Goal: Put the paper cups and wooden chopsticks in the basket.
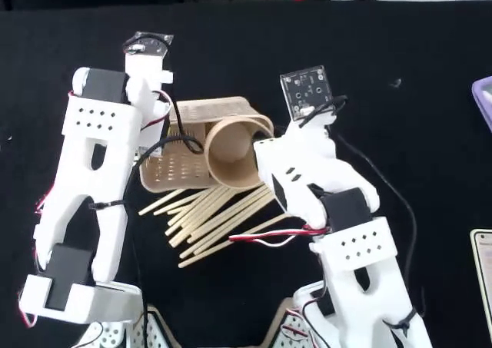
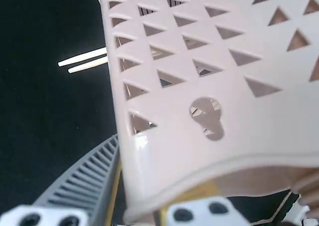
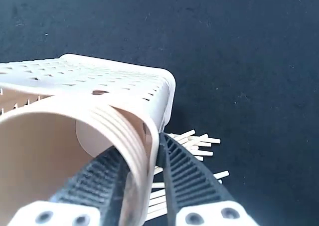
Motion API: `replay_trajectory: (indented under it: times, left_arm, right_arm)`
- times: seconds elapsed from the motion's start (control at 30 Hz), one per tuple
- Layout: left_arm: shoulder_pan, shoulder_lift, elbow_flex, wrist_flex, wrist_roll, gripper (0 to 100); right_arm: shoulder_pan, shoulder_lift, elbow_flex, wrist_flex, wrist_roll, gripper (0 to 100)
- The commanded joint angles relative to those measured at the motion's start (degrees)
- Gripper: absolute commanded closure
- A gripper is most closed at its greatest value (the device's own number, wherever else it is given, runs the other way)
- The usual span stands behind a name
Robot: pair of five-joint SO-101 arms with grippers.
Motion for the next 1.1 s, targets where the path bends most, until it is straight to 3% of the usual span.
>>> replay_trajectory:
  times: [0.0, 0.23, 0.53, 0.73, 1.07]
  left_arm:
    - [0.7, -0.4, -5.8, 0.6, -0.9, 97]
    - [-3.4, 7.1, -21.1, 0.6, -0.4, 97]
    - [-2.9, 16.8, -22.7, 0.7, 2.0, 97]
    - [-2.9, 16.9, -22.1, 0.9, 2.2, 97]
    - [-1.7, 15.5, -16.0, 1.0, 2.1, 97]
  right_arm:
    - [-0.3, -1.4, -6.1, -0.3, 0.4, 98.8]
    - [-0.3, -1.1, -6.1, -9.9, 0.4, 98.8]
    - [-0.3, 1.6, -1.1, -16.0, 0.4, 98.8]
    - [-0.3, 8.9, -4.6, -13.5, 0.0, 98.8]
    - [-0.2, 4.8, -5.6, -4.7, 0.4, 98.8]
